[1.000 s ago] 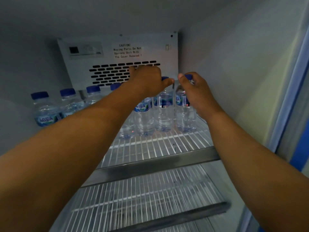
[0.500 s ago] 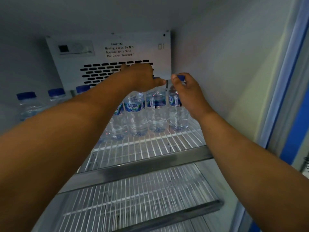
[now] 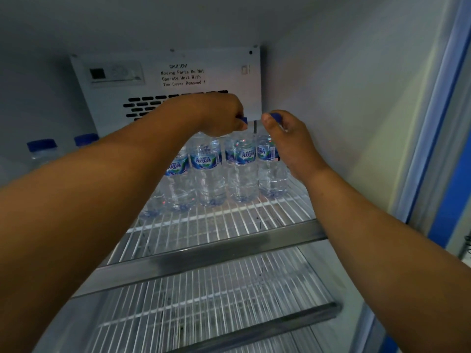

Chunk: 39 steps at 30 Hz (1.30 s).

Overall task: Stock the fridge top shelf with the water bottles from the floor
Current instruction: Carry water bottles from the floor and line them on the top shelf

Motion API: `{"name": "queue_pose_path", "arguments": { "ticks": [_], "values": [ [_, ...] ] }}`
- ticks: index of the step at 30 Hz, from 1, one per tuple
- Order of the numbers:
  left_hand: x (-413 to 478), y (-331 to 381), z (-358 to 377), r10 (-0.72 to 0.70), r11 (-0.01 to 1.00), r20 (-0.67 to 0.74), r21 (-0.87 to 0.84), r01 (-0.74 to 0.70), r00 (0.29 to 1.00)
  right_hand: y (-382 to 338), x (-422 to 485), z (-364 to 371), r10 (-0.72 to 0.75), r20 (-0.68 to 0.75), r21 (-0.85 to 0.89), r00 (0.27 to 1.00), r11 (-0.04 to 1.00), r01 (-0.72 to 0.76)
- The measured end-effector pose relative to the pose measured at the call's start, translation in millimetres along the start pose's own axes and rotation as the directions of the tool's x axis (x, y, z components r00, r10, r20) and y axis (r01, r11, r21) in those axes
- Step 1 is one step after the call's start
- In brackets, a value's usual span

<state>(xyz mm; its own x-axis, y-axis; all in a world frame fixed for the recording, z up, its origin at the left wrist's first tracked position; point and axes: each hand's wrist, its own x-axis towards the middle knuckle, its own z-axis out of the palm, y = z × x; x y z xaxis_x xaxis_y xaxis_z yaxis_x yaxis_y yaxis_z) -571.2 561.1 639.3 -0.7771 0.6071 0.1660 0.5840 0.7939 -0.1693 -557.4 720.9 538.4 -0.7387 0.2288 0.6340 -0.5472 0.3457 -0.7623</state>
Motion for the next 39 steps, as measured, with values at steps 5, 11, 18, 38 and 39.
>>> {"name": "queue_pose_path", "arguments": {
  "ticks": [5,11,18,38,39],
  "values": [
    [-3.0,-1.9,1.9,0.014,1.000,-0.006,-0.004,-0.014,1.000,-3.0,-0.4,-0.3,-0.009,0.017,-0.004,1.000,1.000,0.010],
    [-7.3,-6.0,6.7,0.009,0.999,-0.057,-0.031,-0.011,0.998,-3.0,-1.2,0.7,0.034,0.038,0.075,0.999,0.996,-0.037],
    [-6.3,-4.6,15.9,-0.012,0.996,-0.096,-0.093,0.003,0.995,0.1,1.4,6.1,0.080,0.039,0.077,0.996,0.994,-0.083],
    [-9.7,-2.3,22.2,-0.060,0.996,-0.069,-0.072,0.055,0.996,-2.8,0.2,6.1,0.094,0.094,0.006,0.991,0.995,-0.095],
    [-10.5,-1.9,22.2,-0.062,0.996,-0.070,-0.069,0.057,0.996,-3.4,0.1,6.5,0.090,0.081,0.000,0.993,0.996,-0.091]
  ]
}}
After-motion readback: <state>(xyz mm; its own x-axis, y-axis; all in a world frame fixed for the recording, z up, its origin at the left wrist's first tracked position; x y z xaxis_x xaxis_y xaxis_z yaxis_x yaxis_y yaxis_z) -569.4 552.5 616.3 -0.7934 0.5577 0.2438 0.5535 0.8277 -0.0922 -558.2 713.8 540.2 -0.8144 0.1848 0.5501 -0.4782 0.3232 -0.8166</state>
